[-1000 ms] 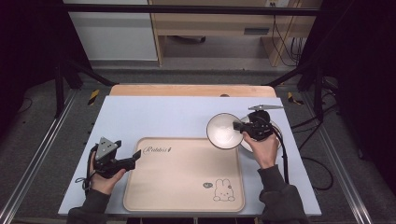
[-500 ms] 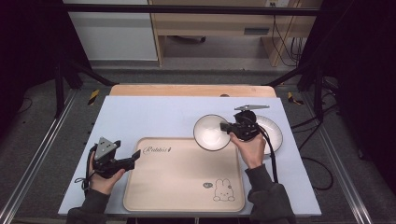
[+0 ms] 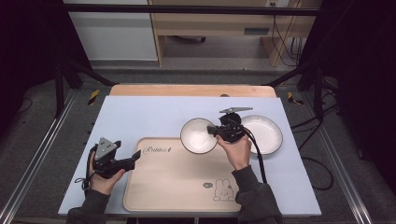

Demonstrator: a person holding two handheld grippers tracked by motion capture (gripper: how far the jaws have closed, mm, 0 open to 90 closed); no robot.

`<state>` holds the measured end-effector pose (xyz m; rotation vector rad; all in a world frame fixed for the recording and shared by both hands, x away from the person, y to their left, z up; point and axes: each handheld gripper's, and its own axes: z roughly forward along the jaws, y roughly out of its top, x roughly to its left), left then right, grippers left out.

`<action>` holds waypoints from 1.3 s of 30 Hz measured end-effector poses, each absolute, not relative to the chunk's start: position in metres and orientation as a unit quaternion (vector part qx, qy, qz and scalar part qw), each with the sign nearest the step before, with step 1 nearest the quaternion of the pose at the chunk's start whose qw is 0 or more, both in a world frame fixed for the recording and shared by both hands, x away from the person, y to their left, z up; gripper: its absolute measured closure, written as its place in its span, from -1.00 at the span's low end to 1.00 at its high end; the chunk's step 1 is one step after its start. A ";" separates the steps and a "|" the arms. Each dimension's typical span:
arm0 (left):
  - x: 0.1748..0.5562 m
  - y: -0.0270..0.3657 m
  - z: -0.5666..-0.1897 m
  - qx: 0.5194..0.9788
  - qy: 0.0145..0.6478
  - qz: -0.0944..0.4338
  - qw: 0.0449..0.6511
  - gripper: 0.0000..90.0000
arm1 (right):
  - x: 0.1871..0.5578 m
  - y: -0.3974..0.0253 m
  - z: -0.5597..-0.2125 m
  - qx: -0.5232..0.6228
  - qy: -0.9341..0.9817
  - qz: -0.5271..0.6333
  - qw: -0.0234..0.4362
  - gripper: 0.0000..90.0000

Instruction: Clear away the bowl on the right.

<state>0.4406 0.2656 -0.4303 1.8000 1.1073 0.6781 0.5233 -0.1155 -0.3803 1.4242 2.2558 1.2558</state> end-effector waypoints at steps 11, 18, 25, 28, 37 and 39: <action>0.440 0.265 -0.430 0.726 0.446 0.274 0.445 -0.68 | 0.526 -0.099 -0.396 0.482 0.771 0.407 0.087 0.83; 0.440 0.265 -0.430 0.727 0.446 0.274 0.445 -0.68 | 0.527 -0.091 -0.405 0.483 0.776 0.398 0.079 0.83; 0.441 0.265 -0.431 0.727 0.446 0.273 0.444 -0.68 | 0.529 -0.087 -0.416 0.488 0.778 0.389 0.069 0.83; 0.441 0.265 -0.431 0.727 0.447 0.273 0.444 -0.68 | 0.529 -0.085 -0.419 0.489 0.780 0.386 0.070 0.83; 0.441 0.265 -0.431 0.727 0.447 0.273 0.444 -0.68 | 0.531 -0.080 -0.427 0.485 0.784 0.383 0.059 0.83; 0.441 0.265 -0.431 0.727 0.447 0.273 0.444 -0.68 | 0.532 -0.079 -0.429 0.488 0.783 0.381 0.057 0.83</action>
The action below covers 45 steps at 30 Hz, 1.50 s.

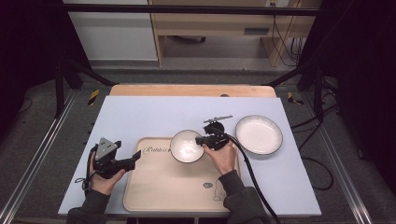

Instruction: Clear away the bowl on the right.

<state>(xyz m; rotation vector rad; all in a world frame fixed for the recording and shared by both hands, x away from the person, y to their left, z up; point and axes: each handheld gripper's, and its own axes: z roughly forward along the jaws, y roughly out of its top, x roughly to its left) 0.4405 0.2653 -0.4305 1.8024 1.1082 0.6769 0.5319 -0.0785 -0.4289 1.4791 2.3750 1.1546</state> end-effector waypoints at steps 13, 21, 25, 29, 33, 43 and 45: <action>0.441 0.265 -0.431 0.727 0.447 0.274 0.444 -0.68 | 0.536 -0.078 -0.442 0.498 0.784 0.368 0.046 0.83; 0.441 0.265 -0.431 0.728 0.447 0.273 0.443 -0.68 | 0.537 -0.077 -0.446 0.503 0.783 0.363 0.041 0.83; 0.441 0.264 -0.432 0.729 0.446 0.273 0.441 -0.68 | 0.538 -0.078 -0.447 0.502 0.783 0.364 0.039 0.83; 0.441 0.264 -0.432 0.729 0.447 0.273 0.441 -0.68 | 0.540 -0.079 -0.448 0.504 0.783 0.363 0.033 0.83; 0.441 0.264 -0.432 0.729 0.447 0.273 0.440 -0.68 | 0.541 -0.079 -0.449 0.508 0.781 0.362 0.027 0.83; 0.441 0.264 -0.432 0.732 0.445 0.273 0.438 -0.68 | 0.543 -0.078 -0.451 0.508 0.780 0.363 0.030 0.82; 0.441 0.263 -0.432 0.732 0.445 0.273 0.438 -0.68 | 0.543 -0.078 -0.451 0.508 0.780 0.364 0.030 0.82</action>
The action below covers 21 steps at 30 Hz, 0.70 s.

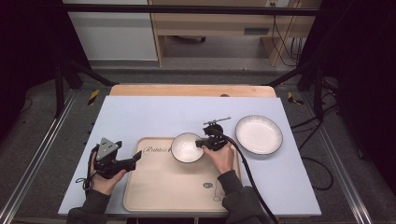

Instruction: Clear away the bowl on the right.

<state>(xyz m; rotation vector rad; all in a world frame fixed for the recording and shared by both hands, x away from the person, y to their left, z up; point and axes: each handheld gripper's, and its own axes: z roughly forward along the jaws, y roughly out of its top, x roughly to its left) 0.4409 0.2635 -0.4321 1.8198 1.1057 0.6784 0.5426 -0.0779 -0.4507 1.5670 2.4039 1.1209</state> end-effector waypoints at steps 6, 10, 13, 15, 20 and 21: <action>0.441 0.263 -0.433 0.731 0.446 0.272 0.439 -0.68 | 0.543 -0.077 -0.451 0.505 0.781 0.365 0.035 0.81; 0.441 0.263 -0.432 0.730 0.446 0.273 0.439 -0.68 | 0.542 -0.077 -0.451 0.501 0.784 0.365 0.041 0.81; 0.441 0.263 -0.432 0.730 0.446 0.273 0.440 -0.68 | 0.541 -0.077 -0.449 0.497 0.784 0.367 0.051 0.72; 0.441 0.263 -0.432 0.730 0.446 0.273 0.440 -0.68 | 0.540 -0.078 -0.447 0.495 0.785 0.368 0.060 0.64; 0.441 0.264 -0.432 0.730 0.446 0.274 0.440 -0.68 | 0.535 -0.081 -0.438 0.491 0.779 0.377 0.096 0.32; 0.441 0.264 -0.431 0.730 0.446 0.274 0.440 -0.68 | 0.534 -0.082 -0.436 0.486 0.779 0.381 0.105 0.24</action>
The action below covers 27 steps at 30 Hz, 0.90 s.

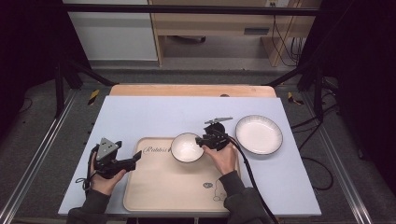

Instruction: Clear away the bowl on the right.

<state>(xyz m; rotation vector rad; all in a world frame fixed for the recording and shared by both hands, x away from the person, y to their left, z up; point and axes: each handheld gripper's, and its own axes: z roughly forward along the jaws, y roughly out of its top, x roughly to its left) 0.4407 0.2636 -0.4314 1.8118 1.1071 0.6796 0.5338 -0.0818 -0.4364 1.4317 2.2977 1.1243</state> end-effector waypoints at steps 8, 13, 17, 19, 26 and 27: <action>0.440 0.264 -0.431 0.729 0.446 0.274 0.441 -0.68 | 0.524 -0.088 -0.420 0.465 0.770 0.413 0.141 -0.31; 0.440 0.264 -0.431 0.730 0.445 0.275 0.439 -0.68 | 0.516 -0.094 -0.409 0.459 0.764 0.427 0.150 -0.40; 0.440 0.264 -0.431 0.728 0.446 0.276 0.442 -0.69 | 0.510 -0.099 -0.401 0.454 0.763 0.431 0.161 -0.48; 0.440 0.264 -0.430 0.727 0.446 0.276 0.442 -0.69 | 0.506 -0.102 -0.399 0.449 0.758 0.441 0.170 -0.51; 0.440 0.263 -0.431 0.729 0.444 0.276 0.441 -0.70 | 0.491 -0.125 -0.396 0.447 0.740 0.465 0.191 -0.57; 0.440 0.263 -0.431 0.730 0.443 0.276 0.440 -0.70 | 0.490 -0.128 -0.397 0.446 0.739 0.465 0.195 -0.57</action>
